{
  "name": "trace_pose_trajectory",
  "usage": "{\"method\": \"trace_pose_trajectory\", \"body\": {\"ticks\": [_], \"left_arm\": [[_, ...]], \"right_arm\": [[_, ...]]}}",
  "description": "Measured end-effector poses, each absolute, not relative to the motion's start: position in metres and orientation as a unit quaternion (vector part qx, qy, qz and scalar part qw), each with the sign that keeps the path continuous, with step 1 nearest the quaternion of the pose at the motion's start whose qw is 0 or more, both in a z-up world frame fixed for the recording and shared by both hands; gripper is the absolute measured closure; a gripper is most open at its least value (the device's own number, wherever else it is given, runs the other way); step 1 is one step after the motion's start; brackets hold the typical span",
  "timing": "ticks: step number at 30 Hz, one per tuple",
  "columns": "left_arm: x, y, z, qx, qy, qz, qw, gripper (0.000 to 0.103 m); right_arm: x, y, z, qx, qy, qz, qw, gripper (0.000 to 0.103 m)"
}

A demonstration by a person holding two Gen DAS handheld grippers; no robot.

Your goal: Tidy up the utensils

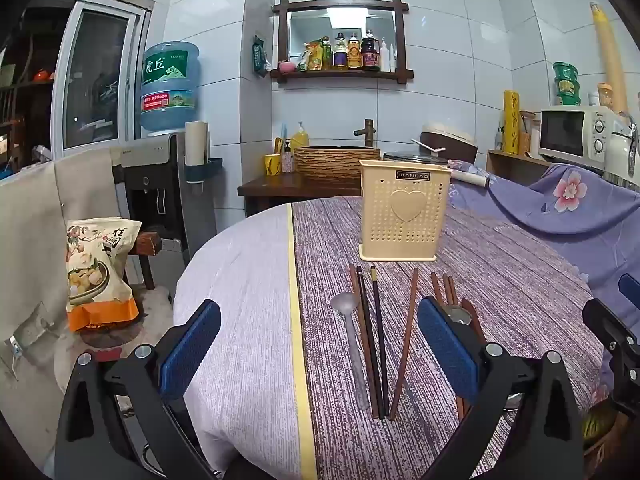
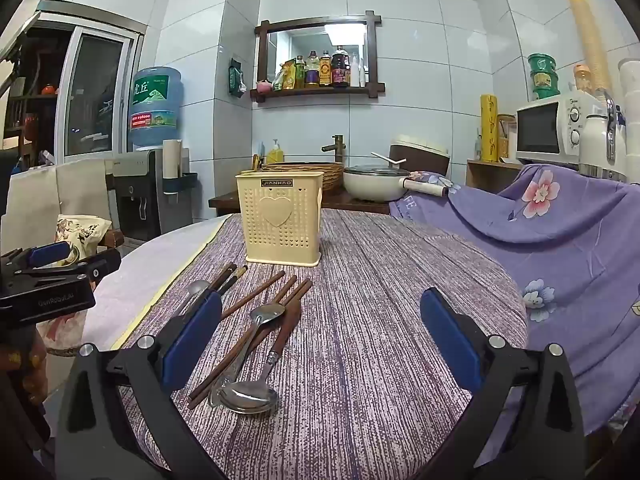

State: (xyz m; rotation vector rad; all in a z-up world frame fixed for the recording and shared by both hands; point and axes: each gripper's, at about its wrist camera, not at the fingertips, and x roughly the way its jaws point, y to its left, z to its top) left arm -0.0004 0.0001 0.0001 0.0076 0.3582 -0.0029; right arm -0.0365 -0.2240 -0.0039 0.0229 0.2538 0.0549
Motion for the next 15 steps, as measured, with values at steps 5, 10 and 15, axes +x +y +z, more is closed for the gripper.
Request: {"method": "trace_pose_trajectory", "body": {"ticks": [5,10,15], "left_arm": [[-0.0027,0.0005,0.0009,0.004,0.179,-0.002,0.984,0.006],[-0.0079,-0.0028,0.0042,0.004,0.176,-0.001,0.984,0.006],[-0.0006,-0.0048,0.0030,0.006,0.186,-0.003,0.983,0.006]], "right_arm": [[-0.0362,-0.2241,-0.0043,0.010,0.128,0.028,0.991,0.005],[-0.0331,-0.2244,-0.0095,0.009,0.131,0.028,0.991,0.005],[-0.0328,-0.2245,-0.0076,0.009,0.132,0.029,0.991,0.005]]}}
